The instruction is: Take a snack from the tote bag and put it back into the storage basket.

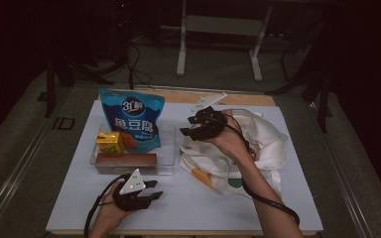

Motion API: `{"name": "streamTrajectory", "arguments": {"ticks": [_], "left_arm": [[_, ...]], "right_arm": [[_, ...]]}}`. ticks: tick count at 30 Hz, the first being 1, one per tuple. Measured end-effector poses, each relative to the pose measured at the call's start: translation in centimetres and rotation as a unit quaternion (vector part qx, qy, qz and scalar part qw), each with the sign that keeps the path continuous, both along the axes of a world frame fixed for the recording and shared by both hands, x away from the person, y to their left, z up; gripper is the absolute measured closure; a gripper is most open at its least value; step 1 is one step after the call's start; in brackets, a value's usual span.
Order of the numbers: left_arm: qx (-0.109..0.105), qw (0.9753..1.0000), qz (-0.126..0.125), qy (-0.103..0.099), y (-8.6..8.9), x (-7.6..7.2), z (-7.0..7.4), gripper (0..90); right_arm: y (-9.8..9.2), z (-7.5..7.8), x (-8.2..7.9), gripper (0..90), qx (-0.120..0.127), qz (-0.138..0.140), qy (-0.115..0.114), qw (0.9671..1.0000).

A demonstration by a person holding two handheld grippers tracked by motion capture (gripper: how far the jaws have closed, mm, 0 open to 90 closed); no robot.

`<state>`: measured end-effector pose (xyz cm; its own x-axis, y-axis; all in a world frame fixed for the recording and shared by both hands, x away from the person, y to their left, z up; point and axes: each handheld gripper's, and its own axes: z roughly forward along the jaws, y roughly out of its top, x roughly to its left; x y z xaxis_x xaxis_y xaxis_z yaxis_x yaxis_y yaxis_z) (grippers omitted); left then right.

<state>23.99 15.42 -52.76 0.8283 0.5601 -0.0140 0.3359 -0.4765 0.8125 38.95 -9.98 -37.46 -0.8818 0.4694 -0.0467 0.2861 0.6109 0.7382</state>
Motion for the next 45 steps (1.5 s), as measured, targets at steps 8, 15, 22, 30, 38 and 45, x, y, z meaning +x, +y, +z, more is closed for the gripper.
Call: {"name": "streamTrajectory", "arguments": {"ticks": [8, 15, 22, 30, 38, 45], "left_arm": [[0.003, 1.0000, -0.003, 0.001, -0.1, 0.0, -0.1, 56.6], [0.001, 1.0000, -0.003, 0.001, -0.1, 0.0, 0.0, 56.6], [0.002, 1.0000, -0.002, 0.001, -0.1, 0.1, -0.1, 56.5], [0.003, 1.0000, -0.004, 0.002, -0.2, 0.0, -0.1, 56.5], [0.001, 1.0000, -0.003, 0.002, -0.2, 0.0, 0.0, 56.4], [0.002, 1.0000, -0.004, 0.001, -0.2, 0.0, -0.1, 56.4]], "right_arm": [[-1.6, -0.4, 0.2, 49.4, -0.010, -0.010, 0.004, 0.9999], [-2.5, -0.5, 0.1, 49.7, -0.022, -0.015, 0.004, 0.9996], [-3.7, -0.9, 0.1, 49.8, -0.037, -0.020, 0.008, 0.9991], [-5.1, -1.6, 0.1, 49.7, -0.054, -0.026, 0.015, 0.9981], [-6.5, -2.3, 0.2, 49.7, -0.065, -0.036, 0.022, 0.9970], [-8.2, -3.0, 0.3, 48.9, -0.085, -0.050, 0.029, 0.9948]]}}
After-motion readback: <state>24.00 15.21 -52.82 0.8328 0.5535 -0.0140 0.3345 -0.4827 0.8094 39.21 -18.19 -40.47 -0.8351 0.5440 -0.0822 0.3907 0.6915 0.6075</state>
